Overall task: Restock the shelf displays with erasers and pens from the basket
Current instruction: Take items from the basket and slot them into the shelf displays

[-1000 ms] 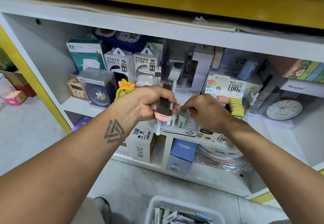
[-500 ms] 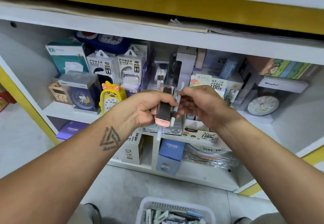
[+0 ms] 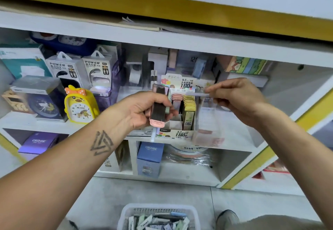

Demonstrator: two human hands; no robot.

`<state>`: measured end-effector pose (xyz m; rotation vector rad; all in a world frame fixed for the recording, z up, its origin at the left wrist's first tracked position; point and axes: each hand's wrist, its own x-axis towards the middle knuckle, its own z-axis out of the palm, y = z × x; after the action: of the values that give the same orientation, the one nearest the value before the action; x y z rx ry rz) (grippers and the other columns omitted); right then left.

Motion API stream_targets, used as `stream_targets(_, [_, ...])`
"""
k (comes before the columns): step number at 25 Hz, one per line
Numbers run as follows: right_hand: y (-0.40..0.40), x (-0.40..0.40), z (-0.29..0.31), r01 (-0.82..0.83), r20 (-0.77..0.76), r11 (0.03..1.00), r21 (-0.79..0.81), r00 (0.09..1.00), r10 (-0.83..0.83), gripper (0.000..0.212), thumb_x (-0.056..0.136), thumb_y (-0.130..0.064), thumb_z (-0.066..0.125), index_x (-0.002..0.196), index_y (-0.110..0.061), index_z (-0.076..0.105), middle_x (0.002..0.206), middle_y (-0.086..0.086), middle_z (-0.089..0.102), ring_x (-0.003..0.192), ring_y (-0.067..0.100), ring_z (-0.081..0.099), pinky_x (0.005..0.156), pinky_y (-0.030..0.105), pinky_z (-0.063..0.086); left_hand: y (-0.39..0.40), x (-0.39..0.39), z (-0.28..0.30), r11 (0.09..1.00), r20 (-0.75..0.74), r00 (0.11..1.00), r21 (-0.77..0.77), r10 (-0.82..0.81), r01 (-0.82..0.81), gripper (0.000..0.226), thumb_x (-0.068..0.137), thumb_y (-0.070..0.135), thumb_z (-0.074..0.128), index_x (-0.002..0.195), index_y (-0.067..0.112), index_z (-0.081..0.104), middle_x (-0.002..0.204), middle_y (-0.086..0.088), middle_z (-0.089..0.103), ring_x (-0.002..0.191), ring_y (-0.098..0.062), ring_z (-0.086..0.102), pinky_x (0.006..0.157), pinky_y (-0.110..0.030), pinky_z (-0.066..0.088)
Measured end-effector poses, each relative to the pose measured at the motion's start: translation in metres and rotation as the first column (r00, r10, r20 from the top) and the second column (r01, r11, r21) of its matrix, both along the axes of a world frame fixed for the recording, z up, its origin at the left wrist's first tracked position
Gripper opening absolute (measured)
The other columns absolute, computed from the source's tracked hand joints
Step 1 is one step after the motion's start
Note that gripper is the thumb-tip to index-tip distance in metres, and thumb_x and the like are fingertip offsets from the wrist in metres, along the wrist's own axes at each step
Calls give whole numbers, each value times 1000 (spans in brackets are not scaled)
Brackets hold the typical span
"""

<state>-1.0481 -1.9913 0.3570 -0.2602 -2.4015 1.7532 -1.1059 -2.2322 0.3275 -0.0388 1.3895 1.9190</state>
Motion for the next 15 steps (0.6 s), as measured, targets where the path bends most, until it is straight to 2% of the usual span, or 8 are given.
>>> stream_targets(2, [19, 7, 2, 6, -13, 1000, -25, 1000, -6, 19, 84, 10, 64, 88, -4, 76, 73, 14, 68, 62, 20, 56, 53, 24, 44, 10, 2, -1, 1000, -6, 1000, 4, -6, 6, 22, 75, -10, 61, 96, -6, 62, 82, -21, 71, 74, -29, 73, 60, -32, 60])
stream_targets(4, [33, 13, 3, 57, -67, 997, 47, 996, -54, 22, 77, 10, 72, 89, -8, 73, 80, 18, 70, 67, 26, 60, 58, 32, 45, 19, 5, -3, 1000, -13, 1000, -5, -10, 10, 32, 73, -11, 62, 105, -6, 61, 84, -22, 71, 76, -30, 73, 58, -31, 60])
stream_targets(6, [43, 13, 0, 155, -130, 980, 128, 982, -138, 28, 72, 7, 81, 87, -13, 70, 85, 16, 74, 73, 29, 69, 65, 38, 55, 29, 10, -3, 1000, -19, 1000, -5, -18, 18, 40, 65, -10, 64, 104, -4, 58, 80, -23, 69, 74, -31, 73, 57, -31, 59])
stream_targets(8, [43, 8, -8, 179, -178, 960, 216, 974, -141, 22, 82, 3, 75, 89, -16, 65, 87, 15, 74, 75, 28, 72, 70, 38, 62, 35, 14, -2, 1000, -33, 999, -7, -28, 28, 45, 61, -9, 66, 105, -3, 56, 85, -27, 67, 70, -32, 72, 55, -31, 59])
stream_targets(11, [37, -2, -26, 149, -162, 820, 553, 984, -70, 8, 99, -13, 54, 104, -19, 52, 91, 10, 71, 81, 25, 71, 79, 47, 59, 40, 18, -4, 1000, -44, 999, -3, -29, 29, 31, 74, -13, 63, 103, -4, 56, 88, -29, 66, 69, -32, 72, 55, -31, 59])
stream_targets(13, [31, -5, -35, 119, -176, 754, 646, 984, -5, 8, 101, -15, 46, 103, -22, 44, 88, 7, 67, 82, 24, 68, 77, 50, 58, 43, 20, -7, 1000, -30, 1000, 22, -5, 6, 24, 79, -14, 60, 99, -3, 56, 85, -27, 66, 73, -34, 72, 57, -32, 59])
stream_targets(15, [26, -8, -43, 102, -198, 711, 695, 979, 53, 9, 101, -14, 43, 100, -22, 40, 86, 9, 65, 81, 27, 66, 73, 51, 57, 44, 22, -9, 999, -17, 1000, 37, 8, -7, 25, 80, -15, 59, 102, -3, 56, 84, -27, 64, 73, -35, 72, 56, -32, 59])
